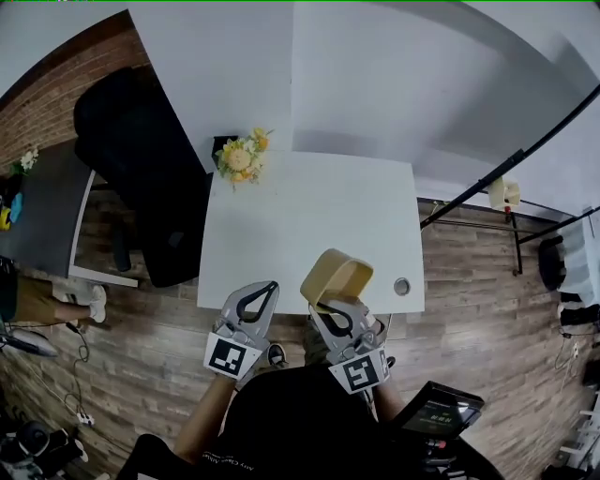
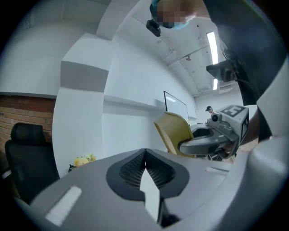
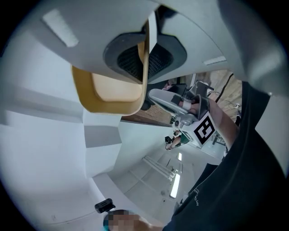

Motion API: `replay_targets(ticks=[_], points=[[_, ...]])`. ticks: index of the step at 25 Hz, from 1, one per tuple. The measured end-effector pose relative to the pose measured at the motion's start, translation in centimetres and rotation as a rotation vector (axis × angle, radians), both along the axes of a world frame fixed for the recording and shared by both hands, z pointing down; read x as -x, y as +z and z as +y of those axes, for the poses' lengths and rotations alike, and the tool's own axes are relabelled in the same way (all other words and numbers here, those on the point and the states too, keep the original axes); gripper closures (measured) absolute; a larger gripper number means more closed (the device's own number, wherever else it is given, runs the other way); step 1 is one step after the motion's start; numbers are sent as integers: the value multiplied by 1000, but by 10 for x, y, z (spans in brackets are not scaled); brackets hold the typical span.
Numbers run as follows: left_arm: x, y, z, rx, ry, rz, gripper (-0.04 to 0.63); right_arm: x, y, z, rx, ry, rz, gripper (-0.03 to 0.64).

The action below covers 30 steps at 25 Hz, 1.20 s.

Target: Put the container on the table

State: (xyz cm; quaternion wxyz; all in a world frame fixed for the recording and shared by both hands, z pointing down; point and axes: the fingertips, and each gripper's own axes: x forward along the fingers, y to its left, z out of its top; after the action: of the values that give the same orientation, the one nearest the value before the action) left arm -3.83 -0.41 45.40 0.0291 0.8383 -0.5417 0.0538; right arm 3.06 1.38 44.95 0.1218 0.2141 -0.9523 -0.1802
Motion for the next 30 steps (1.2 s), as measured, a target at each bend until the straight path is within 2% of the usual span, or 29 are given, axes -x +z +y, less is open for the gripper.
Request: replay_targets(ticks=[4,6,9,12,14,16,19,23,25,30], points=[[-9,-14,-46,7,2,-32,592,-4,11,-45,-14,-61,76,603],[-8,-23,-63,10,-3,-9,592,-5,15,-62,-32,-103,110,603],[-5,-25,-84,41,43,118,571,-6,26,-87,-70,-151,173,603],[-6,-19,-96,108,113,225,506,-2,44,-98,-165,-196,319,603],[-1,-14,-105,134,146,325,457,3,55,-100,-247,-224,425,603],[2,-12,-115,165,197,432,402,11,61,-102,-298,-232,490,603],[5,-17,-120,186,272,526,371,24,67,-104,-318,-226,541,603],[21,-22,-126,207,310,641,371,43,65,-104,-335,-215,562,603],[25,-21,-126,229,340,657,371,55,64,-100,-350,-225,568,603],[32,-11,-125,268,382,639,371,74,61,-101,-393,-236,594,601]])
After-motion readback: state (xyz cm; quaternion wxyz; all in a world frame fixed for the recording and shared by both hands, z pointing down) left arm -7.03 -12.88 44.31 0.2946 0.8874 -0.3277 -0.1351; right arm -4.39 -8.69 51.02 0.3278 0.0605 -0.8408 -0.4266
